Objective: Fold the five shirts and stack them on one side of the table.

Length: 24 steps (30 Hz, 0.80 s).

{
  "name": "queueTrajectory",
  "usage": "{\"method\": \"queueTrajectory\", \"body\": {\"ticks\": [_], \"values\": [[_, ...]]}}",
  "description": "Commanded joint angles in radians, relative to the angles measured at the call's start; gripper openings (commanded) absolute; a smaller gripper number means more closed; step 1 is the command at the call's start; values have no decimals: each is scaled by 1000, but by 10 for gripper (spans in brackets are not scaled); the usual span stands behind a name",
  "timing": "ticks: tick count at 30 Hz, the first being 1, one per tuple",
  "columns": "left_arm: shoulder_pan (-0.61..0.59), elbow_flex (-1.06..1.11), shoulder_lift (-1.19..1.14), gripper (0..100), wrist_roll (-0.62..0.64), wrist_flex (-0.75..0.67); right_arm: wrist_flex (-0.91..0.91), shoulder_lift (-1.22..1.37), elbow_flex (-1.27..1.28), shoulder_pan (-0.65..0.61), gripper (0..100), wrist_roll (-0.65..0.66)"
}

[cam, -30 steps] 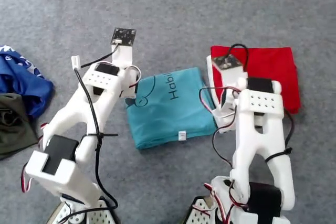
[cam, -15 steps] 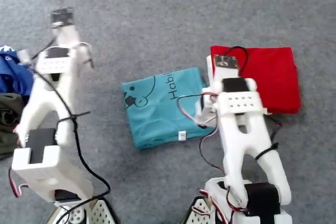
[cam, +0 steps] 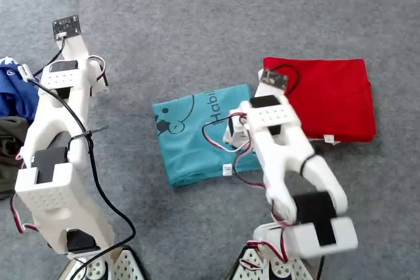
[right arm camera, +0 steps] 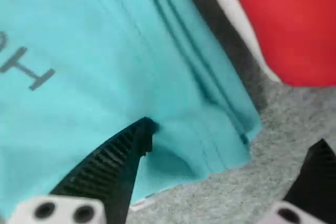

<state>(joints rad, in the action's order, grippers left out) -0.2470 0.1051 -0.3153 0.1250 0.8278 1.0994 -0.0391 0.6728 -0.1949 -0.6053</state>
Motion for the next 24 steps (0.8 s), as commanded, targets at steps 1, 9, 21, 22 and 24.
{"method": "queueTrajectory", "body": {"ticks": [1,9,21,22,24], "values": [[5,-50,11,30,2,-6,-8,82,-70,-21,438,-12],[5,-48,11,30,2,-6,-2,203,-131,-18,306,-3],[5,-50,11,32,2,-6,57,202,-165,-15,42,160],[5,-50,11,32,2,-6,78,202,-185,-15,42,160],[5,-50,11,32,2,-6,124,202,-239,-15,32,170]]}}
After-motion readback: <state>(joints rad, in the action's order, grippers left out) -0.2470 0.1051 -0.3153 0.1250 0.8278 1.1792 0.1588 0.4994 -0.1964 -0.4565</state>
